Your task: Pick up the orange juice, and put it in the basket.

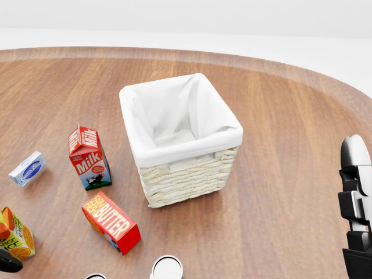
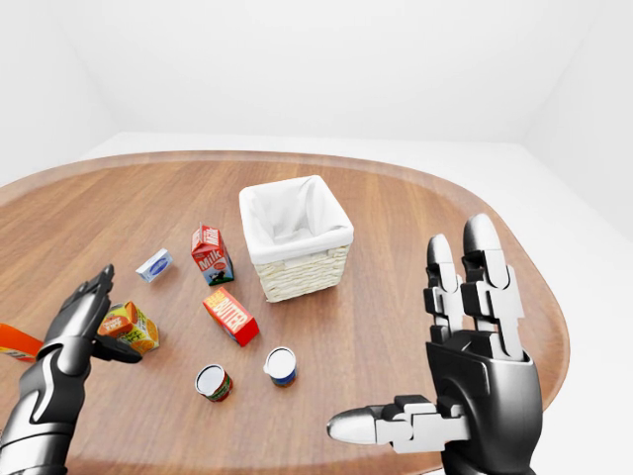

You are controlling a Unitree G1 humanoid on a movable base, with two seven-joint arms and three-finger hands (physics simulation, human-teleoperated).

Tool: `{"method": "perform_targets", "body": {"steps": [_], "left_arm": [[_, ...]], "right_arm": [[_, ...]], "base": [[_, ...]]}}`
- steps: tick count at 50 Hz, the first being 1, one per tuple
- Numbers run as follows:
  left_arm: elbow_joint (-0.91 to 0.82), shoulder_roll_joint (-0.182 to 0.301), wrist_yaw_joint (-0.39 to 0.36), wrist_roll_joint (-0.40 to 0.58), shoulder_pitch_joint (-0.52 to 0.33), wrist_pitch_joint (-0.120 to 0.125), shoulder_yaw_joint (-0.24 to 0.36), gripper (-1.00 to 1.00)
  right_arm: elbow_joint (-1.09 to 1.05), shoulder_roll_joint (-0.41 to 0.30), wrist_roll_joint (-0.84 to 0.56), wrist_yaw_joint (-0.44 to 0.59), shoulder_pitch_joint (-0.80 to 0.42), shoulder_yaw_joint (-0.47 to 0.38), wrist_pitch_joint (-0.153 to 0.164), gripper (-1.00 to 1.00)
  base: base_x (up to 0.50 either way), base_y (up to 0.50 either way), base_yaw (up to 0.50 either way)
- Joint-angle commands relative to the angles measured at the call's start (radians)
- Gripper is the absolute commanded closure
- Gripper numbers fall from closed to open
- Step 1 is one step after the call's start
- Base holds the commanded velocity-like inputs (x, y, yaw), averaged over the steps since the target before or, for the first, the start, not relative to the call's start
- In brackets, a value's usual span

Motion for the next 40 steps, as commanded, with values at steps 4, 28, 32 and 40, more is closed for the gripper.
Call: {"method": "perform_targets", "body": {"steps": [4,28,32,40], "left_arm": [[0.114,0.006,0.072,-0.031,-0.024,0.0,-0.035,-1.0],[0.162,0.024,0.096,-0.053,-0.041,0.0,-0.041,-1.0],[0.18,0.024,0.109,-0.055,-0.046,0.0,-0.047,-1.0],[0.228,0.028,0.129,-0.065,-0.064,0.0,-0.06,-1.0]], "right_arm": [[0.0,0.0,0.003,0.0,-0.001,-0.001,0.0,-1.0],[0.0,0.009,0.001,0.005,-0.012,0.001,0.0,-1.0],[0.0,0.01,0.003,0.005,-0.014,-0.001,0.0,-1.0],[0.0,0.011,0.004,0.005,-0.018,-0.001,0.0,-1.0]], "base": [[0.0,0.0,0.0],[0.0,0.0,0.0],[0.0,0.0,0.0],[0.0,0.0,0.0]]}}
